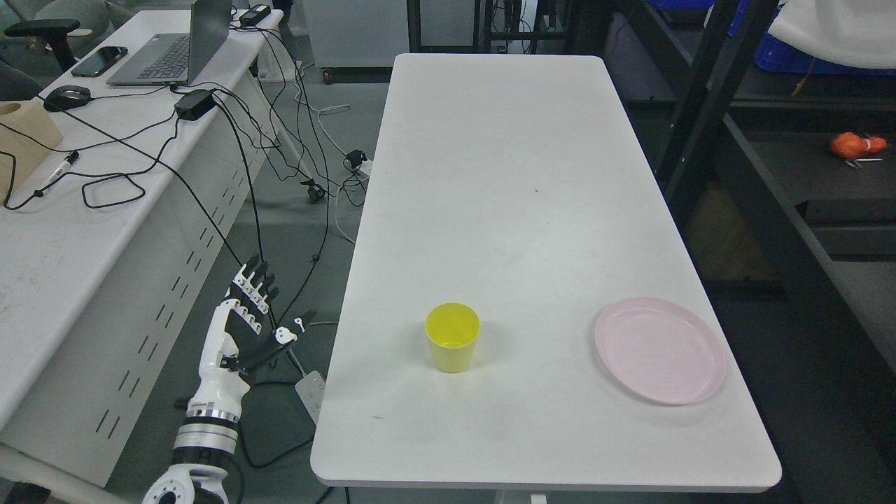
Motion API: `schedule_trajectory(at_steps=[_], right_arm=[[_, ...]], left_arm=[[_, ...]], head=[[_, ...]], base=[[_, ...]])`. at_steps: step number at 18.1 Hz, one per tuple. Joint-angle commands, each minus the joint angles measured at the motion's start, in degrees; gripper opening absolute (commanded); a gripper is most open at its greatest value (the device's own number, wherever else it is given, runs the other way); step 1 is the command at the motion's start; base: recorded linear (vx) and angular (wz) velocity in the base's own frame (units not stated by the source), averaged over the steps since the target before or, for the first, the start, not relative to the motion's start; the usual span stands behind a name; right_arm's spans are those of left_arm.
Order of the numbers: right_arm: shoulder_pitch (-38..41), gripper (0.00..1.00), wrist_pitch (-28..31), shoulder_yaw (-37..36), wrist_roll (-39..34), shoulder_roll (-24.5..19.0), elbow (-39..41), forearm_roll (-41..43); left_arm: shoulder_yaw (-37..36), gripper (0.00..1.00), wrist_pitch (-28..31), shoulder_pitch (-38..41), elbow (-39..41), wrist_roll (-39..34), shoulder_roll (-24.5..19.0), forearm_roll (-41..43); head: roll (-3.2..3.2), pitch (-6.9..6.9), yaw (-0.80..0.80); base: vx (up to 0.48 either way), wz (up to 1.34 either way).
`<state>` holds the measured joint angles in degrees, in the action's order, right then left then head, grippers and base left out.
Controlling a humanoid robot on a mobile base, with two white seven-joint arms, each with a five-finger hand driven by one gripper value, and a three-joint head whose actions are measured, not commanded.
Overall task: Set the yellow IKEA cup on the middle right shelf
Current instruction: 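Reach the left hand forward toward the yellow cup on the table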
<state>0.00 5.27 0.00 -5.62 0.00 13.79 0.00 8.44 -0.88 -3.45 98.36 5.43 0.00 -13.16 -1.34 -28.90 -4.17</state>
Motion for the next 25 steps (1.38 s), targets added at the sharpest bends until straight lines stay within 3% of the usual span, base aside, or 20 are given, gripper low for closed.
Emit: schedule_trajectory(at_steps=[1,9,15,25], right_arm=[[0.61,0.99,0.01,0.97,12.3,1.0,-0.08,1.41],[0.61,1.0,0.01,0.97,12.3,1.0,0.01,1.41],[0.61,0.99,0.01,0.97,12.3,1.0,0.01,1.41],[0.61,0.99,0.01,0.97,12.3,1.0,0.01,1.41]], left_arm=[[-8.16,0.99,-2.99,0.81,0.17,3.16,-1.05,-0.02],[-14.5,0.99,-2.91,1.87,-0.36,4.42,-1.0,-0.02],[-16.86,0.99,-2.73,-2.08,-8.17,2.21,-1.0,-0.28],[-25.39,0.99,-2.46,-7.63,-13.28,2.65,-1.0,0.15]], head=[[0.0,0.0,0.0],[0.0,0.0,0.0],[0.0,0.0,0.0],[0.0,0.0,0.0]], base=[[0.0,0.0],[0.0,0.0],[0.0,0.0],[0.005,0.0]])
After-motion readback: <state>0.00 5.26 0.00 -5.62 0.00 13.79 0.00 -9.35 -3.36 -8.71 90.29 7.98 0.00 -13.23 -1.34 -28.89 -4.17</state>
